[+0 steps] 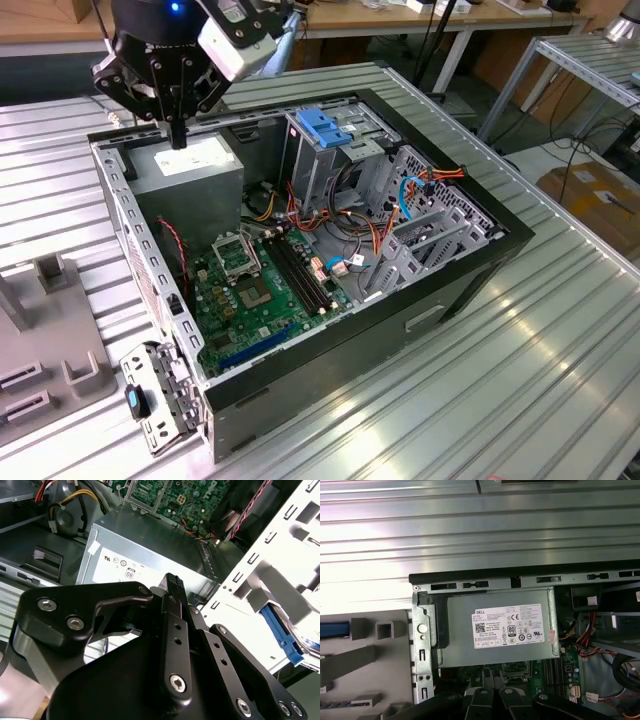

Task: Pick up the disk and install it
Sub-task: 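Reach for the disk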

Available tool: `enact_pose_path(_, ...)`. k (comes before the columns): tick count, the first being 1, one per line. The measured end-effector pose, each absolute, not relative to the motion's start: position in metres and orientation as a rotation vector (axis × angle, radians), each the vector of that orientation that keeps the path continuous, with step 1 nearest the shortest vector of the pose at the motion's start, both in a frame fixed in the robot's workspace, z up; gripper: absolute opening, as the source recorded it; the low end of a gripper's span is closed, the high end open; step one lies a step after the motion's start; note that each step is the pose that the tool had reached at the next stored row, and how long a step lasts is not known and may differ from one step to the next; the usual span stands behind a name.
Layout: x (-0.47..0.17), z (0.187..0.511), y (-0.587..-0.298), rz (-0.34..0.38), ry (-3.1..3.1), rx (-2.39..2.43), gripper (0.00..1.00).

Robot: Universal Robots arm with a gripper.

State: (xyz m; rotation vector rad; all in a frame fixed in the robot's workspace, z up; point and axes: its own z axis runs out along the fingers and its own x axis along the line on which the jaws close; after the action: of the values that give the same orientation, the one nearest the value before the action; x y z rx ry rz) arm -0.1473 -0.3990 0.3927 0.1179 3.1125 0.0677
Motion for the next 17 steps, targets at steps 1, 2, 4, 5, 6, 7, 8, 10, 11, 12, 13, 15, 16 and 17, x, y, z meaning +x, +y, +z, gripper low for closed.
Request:
enact_pose_path(1,-0.148,0.393,-0.399,0.068,3.112,0.118,0.11)
enact_pose_path(2,-0.15,0.393,-0.399,0.068,3.113,0.118,0.11)
enact_pose_path(4,-0.154,0.392,-0.399,0.068,3.112,0.118,0.11)
enact_pose_path(5,-0.156,0.392,-0.399,0.068,3.113,0.118,0.11)
enact_pose_path(6,-0.157,0.392,-0.399,0.068,3.112,0.118,0.11)
enact_pose_path(7,-0.158,0.392,-0.399,0.068,3.112,0.118,0.11)
enact_pose_path(8,-0.159,0.392,-0.399,0.068,3.112,0.118,0.11)
enact_pose_path(10,-0.161,0.392,-0.399,0.068,3.112,0.118,0.11)
enact_pose_path(11,-0.162,0.392,-0.399,0.068,3.113,0.118,0.11)
enact_pose_path(12,-0.163,0.392,-0.399,0.068,3.112,0.118,0.11)
enact_pose_path(13,-0.165,0.392,-0.399,0.068,3.112,0.118,0.11)
enact_pose_path(15,-0.166,0.392,-0.399,0.068,3.113,0.118,0.11)
enact_pose_path(16,-0.168,0.392,-0.399,0.068,3.112,0.118,0.11)
enact_pose_path(17,-0.17,0.392,-0.399,0.068,3.113,0.118,0.11)
